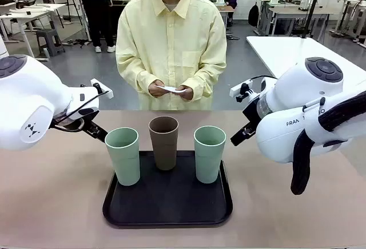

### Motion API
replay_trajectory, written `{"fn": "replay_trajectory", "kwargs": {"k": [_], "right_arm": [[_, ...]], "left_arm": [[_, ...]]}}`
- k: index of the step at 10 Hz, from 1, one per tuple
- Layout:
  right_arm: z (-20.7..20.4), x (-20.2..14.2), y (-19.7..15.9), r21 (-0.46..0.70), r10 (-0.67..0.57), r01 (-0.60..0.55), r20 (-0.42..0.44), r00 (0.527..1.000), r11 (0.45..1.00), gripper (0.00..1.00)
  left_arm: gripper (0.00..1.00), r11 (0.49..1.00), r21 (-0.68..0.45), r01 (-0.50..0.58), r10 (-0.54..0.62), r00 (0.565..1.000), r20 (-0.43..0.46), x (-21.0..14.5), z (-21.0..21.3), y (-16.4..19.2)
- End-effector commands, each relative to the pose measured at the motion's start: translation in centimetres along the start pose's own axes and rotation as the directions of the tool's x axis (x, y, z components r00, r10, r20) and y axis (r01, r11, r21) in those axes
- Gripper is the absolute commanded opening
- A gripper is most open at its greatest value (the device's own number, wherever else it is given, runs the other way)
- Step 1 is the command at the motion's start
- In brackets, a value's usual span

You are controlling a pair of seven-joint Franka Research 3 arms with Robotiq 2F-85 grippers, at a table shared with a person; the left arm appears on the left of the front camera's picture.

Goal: Place coasters on the table and set cups on them.
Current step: Pick up one Reusable plastic cup and place it on a coaster set by the human.

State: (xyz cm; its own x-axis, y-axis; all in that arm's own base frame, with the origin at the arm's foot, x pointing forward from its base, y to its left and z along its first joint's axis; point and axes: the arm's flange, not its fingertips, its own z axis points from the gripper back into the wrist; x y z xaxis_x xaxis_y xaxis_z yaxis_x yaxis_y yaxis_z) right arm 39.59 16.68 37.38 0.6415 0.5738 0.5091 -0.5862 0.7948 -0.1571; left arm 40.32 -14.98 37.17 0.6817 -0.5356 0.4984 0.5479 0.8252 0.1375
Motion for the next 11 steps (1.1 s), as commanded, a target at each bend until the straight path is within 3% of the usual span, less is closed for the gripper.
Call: {"fn": "replay_trajectory", "kwargs": {"k": [1,11], "right_arm": [[0.0,0.0,0.0,0.0,0.0,0.0,0.0,1.0,1.0,1.0],[0.0,0.0,0.0,0.0,0.0,0.0,0.0,1.0,1.0,1.0]], "left_arm": [[1.0,1.0,0.0,0.0,0.0,1.0,0.0,0.0,0.0,-0.01],[1.0,1.0,0.0,0.0,0.0,1.0,0.0,0.0,0.0,-0.01]]}}
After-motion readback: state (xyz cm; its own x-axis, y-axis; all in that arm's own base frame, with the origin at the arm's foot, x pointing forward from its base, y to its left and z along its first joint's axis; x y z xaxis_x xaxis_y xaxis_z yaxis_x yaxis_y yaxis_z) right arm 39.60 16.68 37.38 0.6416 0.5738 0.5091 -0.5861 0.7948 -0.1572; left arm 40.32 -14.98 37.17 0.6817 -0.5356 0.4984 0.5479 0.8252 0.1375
